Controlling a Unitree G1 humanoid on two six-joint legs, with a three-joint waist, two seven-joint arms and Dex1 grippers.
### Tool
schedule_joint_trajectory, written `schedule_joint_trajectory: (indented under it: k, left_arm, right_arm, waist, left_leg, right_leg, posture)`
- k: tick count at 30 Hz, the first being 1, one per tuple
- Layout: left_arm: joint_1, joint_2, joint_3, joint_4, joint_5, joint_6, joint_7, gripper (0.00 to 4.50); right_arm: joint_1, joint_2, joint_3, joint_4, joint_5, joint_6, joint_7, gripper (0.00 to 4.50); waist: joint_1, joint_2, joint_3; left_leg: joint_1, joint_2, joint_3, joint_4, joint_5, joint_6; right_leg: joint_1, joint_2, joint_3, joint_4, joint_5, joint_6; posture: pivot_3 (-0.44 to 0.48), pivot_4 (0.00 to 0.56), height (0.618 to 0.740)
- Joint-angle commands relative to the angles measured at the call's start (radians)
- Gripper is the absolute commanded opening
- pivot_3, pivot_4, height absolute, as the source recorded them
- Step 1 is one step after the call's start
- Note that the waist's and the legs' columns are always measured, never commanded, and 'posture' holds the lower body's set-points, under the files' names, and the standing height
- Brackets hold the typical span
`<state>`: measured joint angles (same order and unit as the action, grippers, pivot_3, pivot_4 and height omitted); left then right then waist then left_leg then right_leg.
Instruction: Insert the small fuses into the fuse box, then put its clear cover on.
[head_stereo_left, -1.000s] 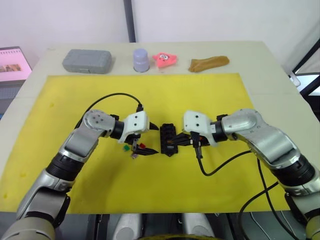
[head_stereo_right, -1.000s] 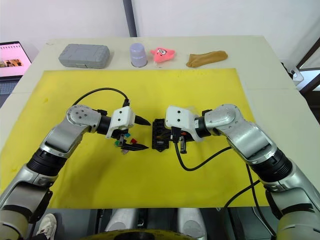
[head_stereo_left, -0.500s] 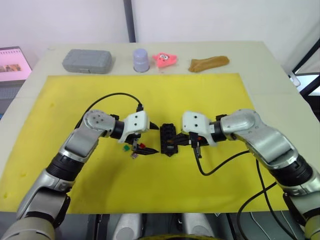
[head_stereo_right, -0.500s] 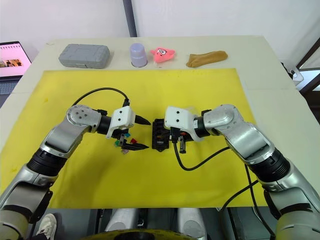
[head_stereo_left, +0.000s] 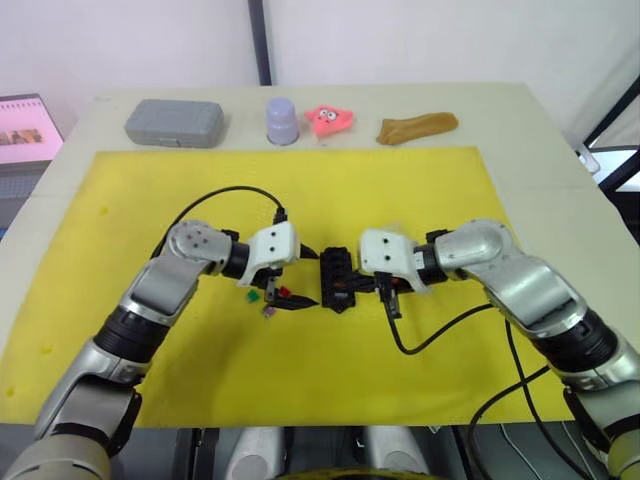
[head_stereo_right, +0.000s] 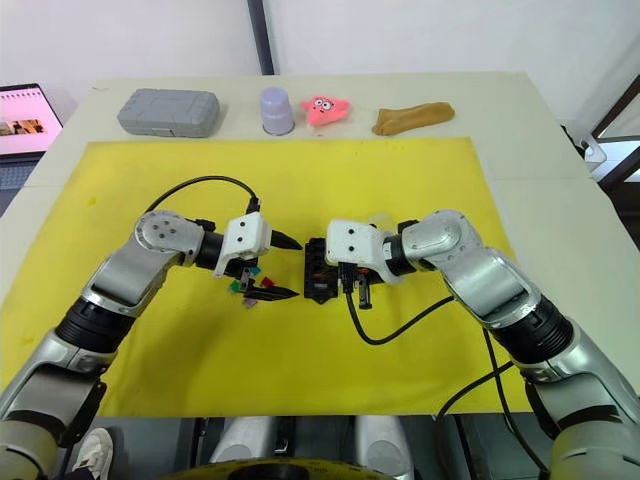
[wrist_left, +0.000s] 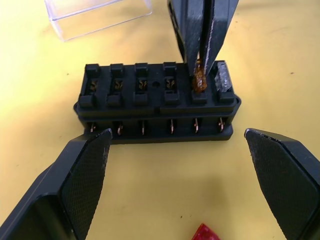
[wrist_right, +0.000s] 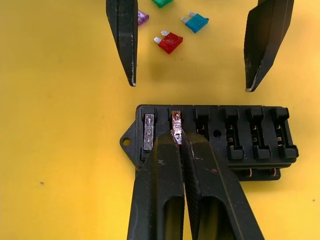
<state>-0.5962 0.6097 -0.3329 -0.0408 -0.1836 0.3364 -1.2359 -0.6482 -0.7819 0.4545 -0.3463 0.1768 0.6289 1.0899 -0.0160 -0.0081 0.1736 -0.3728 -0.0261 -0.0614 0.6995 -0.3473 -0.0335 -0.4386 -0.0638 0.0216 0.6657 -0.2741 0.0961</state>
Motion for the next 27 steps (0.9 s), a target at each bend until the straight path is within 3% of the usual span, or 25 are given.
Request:
schedule_joint_trajectory:
  k: [1,27]
  left_arm:
    - [-0.005,-0.002,0.003,-0.02,0.005,-0.014,0.003,4.46]
    - [-0.017,-0.032,-0.003,0.038,0.033,-0.035,0.006,4.46]
  right_arm:
    - [0.005,-0.002,0.032,0.038,-0.052,0.008,0.003,0.0]
    - [-0.013,0.023,0.048,0.083,-0.087,0.074,0.018,0.0]
  waist:
    - [0.0,0.0,0.0]
    - [-0.001,-0.001,-0.002]
  left_leg:
    - [0.0,0.0,0.0,0.0,0.0,0.0]
    - [0.004,0.0,-0.001,0.0,0.0,0.0]
  right_leg:
    - [0.0,0.0,0.0,0.0,0.0,0.0]
    - [0.005,0.0,0.0,0.0,0.0,0.0]
  posture:
    - [0.0,0.15,0.74]
    - [0.0,0.15,0.74]
